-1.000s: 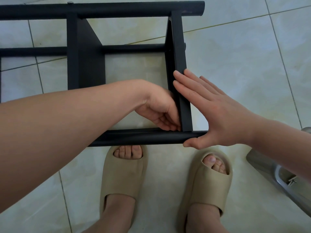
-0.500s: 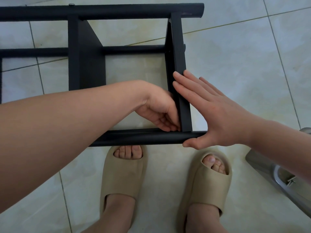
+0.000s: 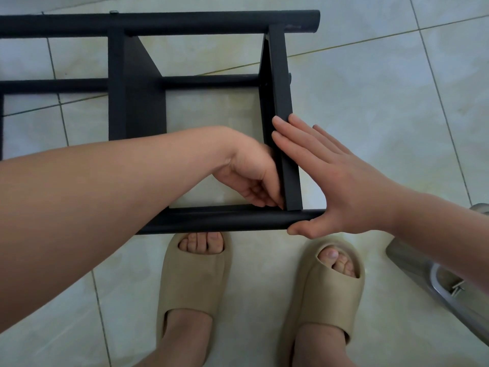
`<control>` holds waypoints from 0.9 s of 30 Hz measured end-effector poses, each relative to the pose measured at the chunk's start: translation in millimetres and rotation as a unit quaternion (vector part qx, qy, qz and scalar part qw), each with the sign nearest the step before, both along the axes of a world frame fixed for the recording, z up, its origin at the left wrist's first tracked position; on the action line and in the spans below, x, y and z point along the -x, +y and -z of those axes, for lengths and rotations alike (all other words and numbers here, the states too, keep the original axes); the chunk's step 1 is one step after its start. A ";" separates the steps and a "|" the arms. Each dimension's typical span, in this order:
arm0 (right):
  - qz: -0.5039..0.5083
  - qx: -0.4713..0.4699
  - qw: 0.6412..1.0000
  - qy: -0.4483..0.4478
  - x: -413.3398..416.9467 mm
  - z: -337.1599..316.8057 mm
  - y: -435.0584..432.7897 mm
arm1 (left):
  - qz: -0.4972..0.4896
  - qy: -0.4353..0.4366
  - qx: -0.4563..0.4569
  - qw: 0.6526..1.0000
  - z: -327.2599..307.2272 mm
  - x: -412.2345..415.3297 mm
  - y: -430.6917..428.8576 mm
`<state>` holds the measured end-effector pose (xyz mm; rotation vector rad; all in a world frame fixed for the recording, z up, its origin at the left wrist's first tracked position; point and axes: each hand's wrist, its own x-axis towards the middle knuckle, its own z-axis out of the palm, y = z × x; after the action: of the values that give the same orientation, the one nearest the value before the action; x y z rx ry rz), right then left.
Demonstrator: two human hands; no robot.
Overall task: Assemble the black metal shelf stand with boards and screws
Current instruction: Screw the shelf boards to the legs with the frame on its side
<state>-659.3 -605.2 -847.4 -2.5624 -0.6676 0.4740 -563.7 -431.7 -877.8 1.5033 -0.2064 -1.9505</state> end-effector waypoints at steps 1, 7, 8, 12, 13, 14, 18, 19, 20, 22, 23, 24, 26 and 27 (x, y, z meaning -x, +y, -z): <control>0.000 0.000 1.000 0.001 -0.2 -0.1 0.2 | 0.003 -0.001 0.000 1.000 0.0 0.5 1.4; -0.001 0.001 1.000 0.003 0.0 0.6 0.6 | -0.020 0.000 -0.010 1.000 4.3 7.5 2.3; -0.002 0.001 1.000 0.003 0.1 0.8 0.7 | -0.025 0.002 -0.011 1.000 4.8 7.5 1.6; -0.001 -0.004 1.000 0.001 -0.1 1.3 0.0 | -0.036 0.007 -0.012 0.999 3.5 5.1 -0.6; -0.001 -0.005 1.000 0.000 0.0 1.5 -0.2 | -0.040 0.009 -0.011 0.999 3.3 4.6 -0.2; -0.001 -0.006 1.000 0.000 0.1 1.7 -0.4 | -0.044 0.012 -0.009 0.999 3.3 4.4 0.6; -0.001 -0.008 1.000 0.000 0.1 2.4 -0.4 | -0.031 0.011 0.005 0.999 3.4 5.3 4.4; -0.001 -0.008 1.000 0.000 0.1 2.4 -0.4 | -0.027 0.001 0.006 1.000 3.6 5.8 4.3; -0.002 -0.008 1.000 0.001 0.1 2.5 -0.3 | -0.026 -0.008 0.006 1.000 4.2 6.5 3.9; -0.001 -0.010 1.000 0.002 0.0 2.3 -0.2 | -0.031 -0.010 0.002 0.999 5.3 7.1 2.3; -0.001 -0.010 1.000 0.002 0.0 2.2 -0.2 | -0.033 -0.007 -0.001 0.999 5.6 6.9 1.4; -0.001 -0.011 1.000 0.002 -0.1 2.0 -0.2 | -0.034 -0.004 -0.003 0.999 5.5 6.4 0.4; -0.002 -0.012 1.000 0.001 -0.2 2.1 0.0 | -0.038 -0.002 -0.005 0.999 4.9 5.2 -0.9; -0.002 -0.012 1.000 0.002 -0.3 2.1 0.0 | -0.041 -0.001 -0.004 0.999 4.6 4.6 -1.3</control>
<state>-659.1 -605.2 -849.5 -2.5368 -0.6731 0.4686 -568.4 -433.0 -882.4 1.4954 -0.1348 -1.8873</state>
